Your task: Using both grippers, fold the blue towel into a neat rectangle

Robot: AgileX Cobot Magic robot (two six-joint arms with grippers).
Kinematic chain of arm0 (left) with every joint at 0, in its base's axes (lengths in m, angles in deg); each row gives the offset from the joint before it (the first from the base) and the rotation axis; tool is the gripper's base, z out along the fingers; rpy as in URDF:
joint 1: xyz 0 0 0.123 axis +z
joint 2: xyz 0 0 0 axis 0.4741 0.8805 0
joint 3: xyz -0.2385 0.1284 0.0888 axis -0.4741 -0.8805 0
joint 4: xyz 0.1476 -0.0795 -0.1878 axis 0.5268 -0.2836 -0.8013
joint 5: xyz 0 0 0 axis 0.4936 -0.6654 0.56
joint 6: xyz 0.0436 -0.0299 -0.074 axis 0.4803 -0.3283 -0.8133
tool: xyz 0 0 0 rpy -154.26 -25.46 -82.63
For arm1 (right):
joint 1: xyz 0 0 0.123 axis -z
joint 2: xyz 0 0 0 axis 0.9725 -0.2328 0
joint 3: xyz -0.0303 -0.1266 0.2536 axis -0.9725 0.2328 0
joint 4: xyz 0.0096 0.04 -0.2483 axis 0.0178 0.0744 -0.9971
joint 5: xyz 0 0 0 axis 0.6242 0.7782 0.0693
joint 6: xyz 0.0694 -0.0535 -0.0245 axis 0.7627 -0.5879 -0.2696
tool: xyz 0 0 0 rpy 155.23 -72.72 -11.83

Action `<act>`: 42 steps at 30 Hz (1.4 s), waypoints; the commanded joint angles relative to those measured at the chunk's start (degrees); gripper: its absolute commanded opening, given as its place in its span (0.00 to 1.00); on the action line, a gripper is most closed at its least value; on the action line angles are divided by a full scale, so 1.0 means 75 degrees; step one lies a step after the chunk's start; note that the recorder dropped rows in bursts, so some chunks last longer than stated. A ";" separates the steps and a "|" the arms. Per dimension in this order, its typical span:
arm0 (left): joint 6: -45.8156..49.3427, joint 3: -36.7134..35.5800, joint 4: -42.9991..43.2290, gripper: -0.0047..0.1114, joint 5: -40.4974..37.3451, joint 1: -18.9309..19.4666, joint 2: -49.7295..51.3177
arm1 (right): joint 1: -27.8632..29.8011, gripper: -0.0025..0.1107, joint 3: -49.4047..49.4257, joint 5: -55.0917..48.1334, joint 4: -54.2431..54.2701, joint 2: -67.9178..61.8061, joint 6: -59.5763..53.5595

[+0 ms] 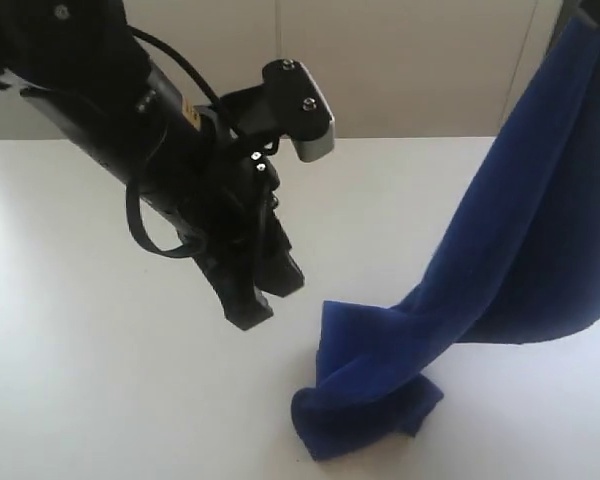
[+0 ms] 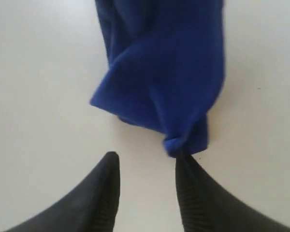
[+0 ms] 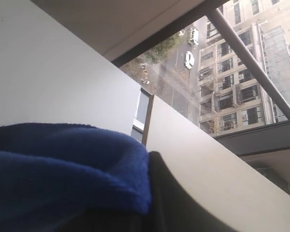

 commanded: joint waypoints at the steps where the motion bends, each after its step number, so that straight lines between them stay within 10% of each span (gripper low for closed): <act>1: 0.2099 -0.0402 -0.1682 0.42 -0.0067 -0.0002 0.0332 | 0.0029 0.02 -0.0242 -0.0167 -0.0221 0.0017 -0.0083; 13: 0.5285 -0.1286 -0.4393 0.61 0.2124 -0.0002 0.1473 | 0.0029 0.02 -0.1098 -0.0353 -0.0700 -0.0001 -0.0346; 26: 0.5685 -0.1196 -0.5655 0.73 0.4075 -0.0002 0.2703 | 0.0029 0.02 -0.1127 -0.0380 -0.0700 -0.0001 -0.0475; 42: 0.5549 -0.0356 -0.6889 0.72 0.1557 0.1331 0.3182 | 0.0029 0.02 -0.1127 -0.0321 -0.0685 -0.0001 -0.0475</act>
